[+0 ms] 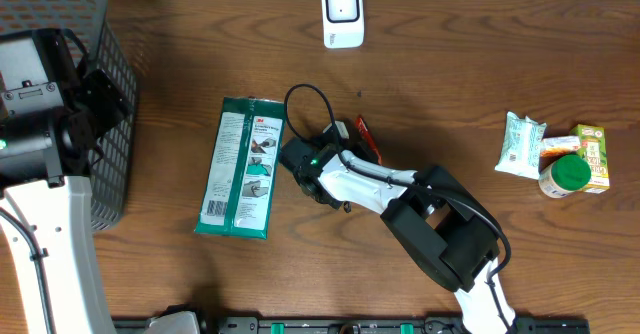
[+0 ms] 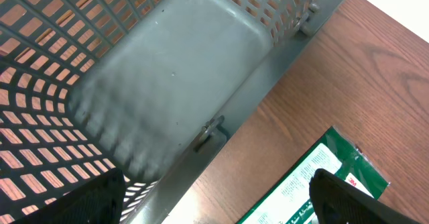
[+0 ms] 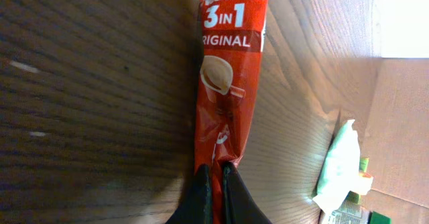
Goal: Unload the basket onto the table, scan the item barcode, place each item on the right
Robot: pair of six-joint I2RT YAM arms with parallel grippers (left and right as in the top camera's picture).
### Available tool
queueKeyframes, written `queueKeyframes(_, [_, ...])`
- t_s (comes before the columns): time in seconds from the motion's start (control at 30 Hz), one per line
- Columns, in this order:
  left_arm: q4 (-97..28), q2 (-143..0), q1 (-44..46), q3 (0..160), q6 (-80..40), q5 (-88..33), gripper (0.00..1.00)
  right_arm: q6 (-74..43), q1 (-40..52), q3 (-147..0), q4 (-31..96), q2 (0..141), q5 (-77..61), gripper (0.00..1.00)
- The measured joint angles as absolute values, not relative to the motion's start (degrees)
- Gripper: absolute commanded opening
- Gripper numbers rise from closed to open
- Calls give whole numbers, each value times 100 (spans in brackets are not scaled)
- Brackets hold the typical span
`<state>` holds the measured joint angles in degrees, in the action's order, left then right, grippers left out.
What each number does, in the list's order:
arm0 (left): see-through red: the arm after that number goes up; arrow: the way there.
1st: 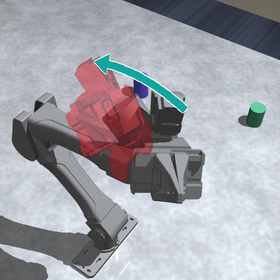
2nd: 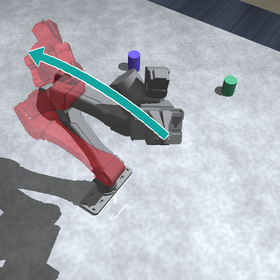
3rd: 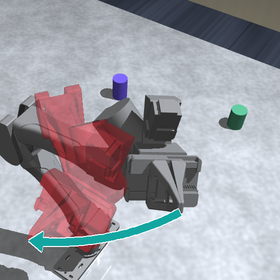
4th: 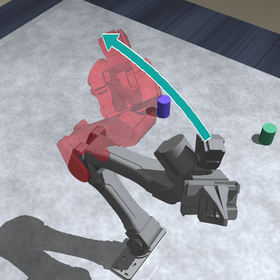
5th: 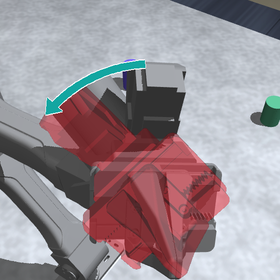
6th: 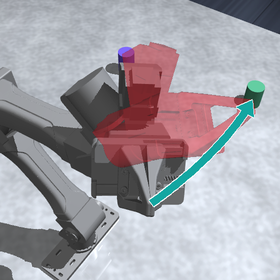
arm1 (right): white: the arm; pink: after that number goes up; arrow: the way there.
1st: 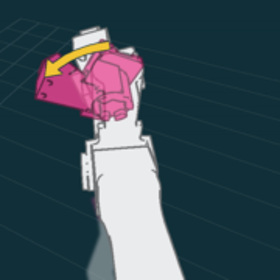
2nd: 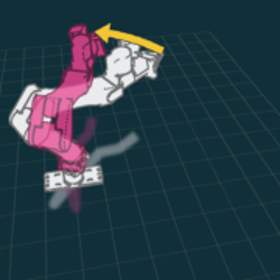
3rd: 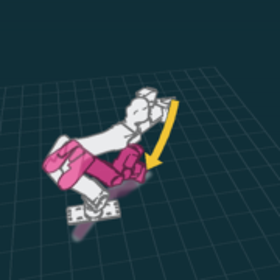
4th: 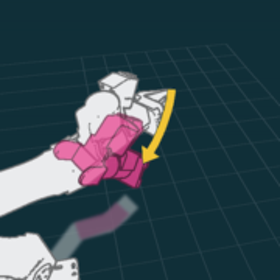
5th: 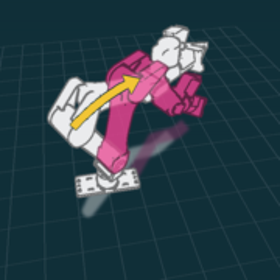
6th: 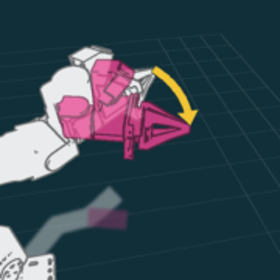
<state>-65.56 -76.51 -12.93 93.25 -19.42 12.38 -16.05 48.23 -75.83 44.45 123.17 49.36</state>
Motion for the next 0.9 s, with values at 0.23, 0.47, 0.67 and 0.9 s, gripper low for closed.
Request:
queueKeyframes(0.23, [-6556,-7651,-1293,9325,-1942,1238,88,-1619,4823,-7583,4318,12317,4477,18])
queueKeyframes(0.47, [-6556,-7651,-1293,9325,-1942,1240,88,-1651,4823,-7634,4099,12213,4425,37])
queueKeyframes(0.67, [-6556,-7651,-1293,9325,-1942,1238,88,-1656,4823,-7647,4056,12184,4318,36])
queueKeyframes(0.9, [-6556,-7651,-1293,9325,-1942,1238,88,-1758,4720,-7682,4095,11841,3151,38])
